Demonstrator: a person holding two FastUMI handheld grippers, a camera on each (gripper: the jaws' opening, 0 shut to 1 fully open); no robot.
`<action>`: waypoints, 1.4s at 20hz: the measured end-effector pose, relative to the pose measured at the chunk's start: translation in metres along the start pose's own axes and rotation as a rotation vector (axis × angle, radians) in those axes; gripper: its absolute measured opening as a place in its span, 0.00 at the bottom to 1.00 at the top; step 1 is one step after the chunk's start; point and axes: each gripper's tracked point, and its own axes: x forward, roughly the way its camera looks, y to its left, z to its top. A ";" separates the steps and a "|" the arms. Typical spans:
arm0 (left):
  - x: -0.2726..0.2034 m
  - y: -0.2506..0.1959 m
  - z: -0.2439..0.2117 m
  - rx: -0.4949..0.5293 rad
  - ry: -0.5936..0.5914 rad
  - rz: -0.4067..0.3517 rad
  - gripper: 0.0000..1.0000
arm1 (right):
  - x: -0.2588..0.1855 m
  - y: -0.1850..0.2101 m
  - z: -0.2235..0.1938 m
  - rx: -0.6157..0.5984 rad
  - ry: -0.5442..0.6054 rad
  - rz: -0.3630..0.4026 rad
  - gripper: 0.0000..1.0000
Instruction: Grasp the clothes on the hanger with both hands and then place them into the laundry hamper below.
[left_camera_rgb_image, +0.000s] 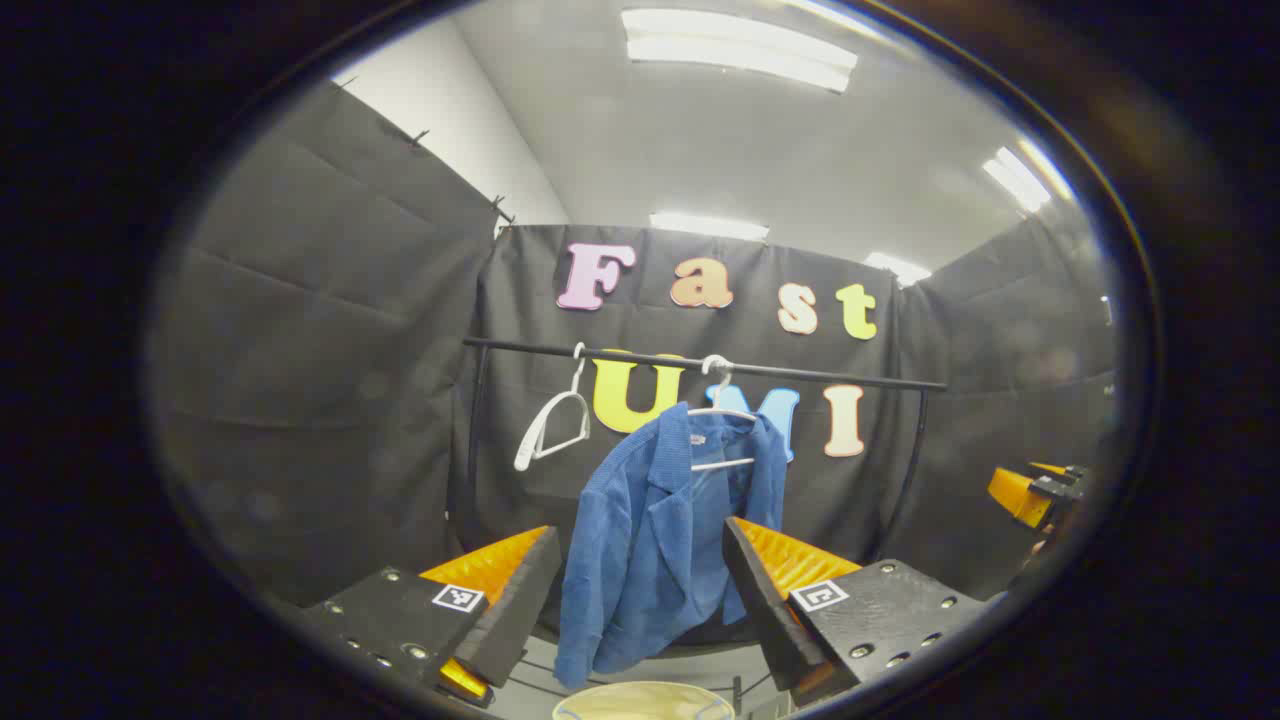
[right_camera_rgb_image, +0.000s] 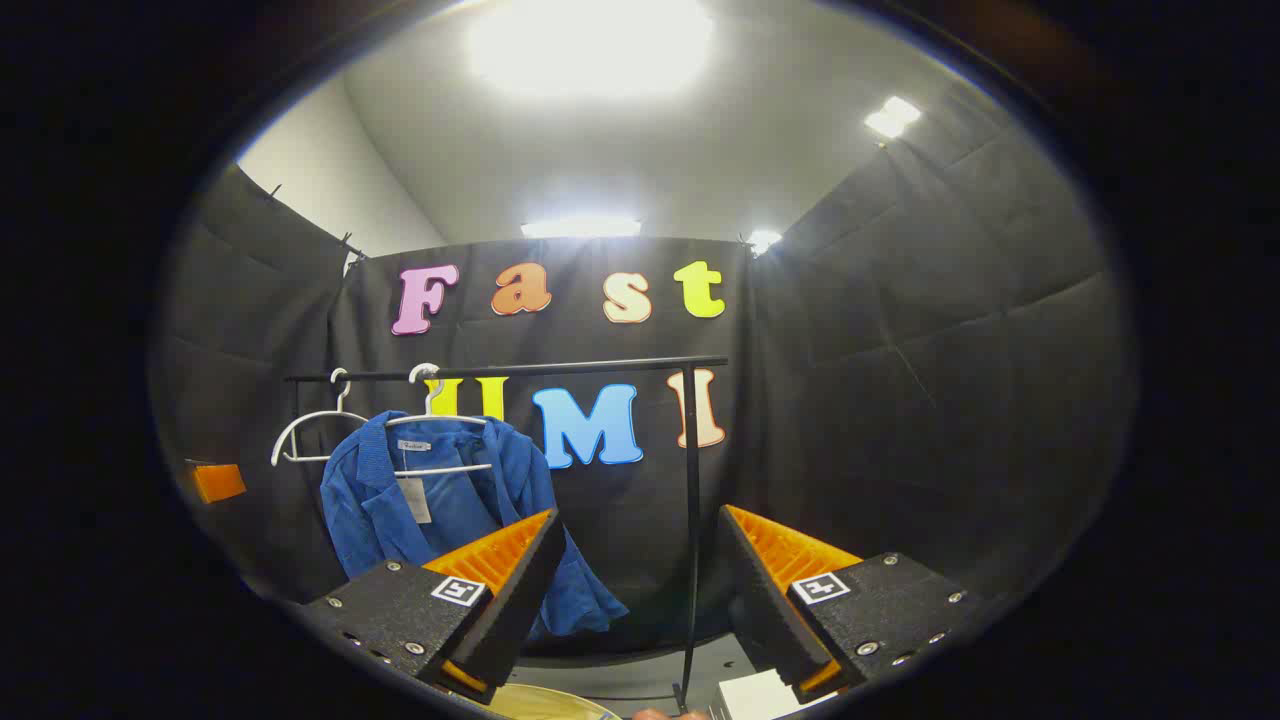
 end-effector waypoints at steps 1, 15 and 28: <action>-0.002 -0.003 0.001 0.005 -0.002 -0.001 0.94 | 0.000 0.001 0.000 -0.001 0.000 0.001 0.95; -0.018 -0.002 0.003 0.019 0.035 -0.042 0.94 | -0.023 0.051 0.027 0.001 0.002 0.086 0.95; -0.022 -0.013 -0.016 -0.003 0.067 -0.114 0.94 | -0.023 0.042 0.025 -0.021 0.036 0.064 0.95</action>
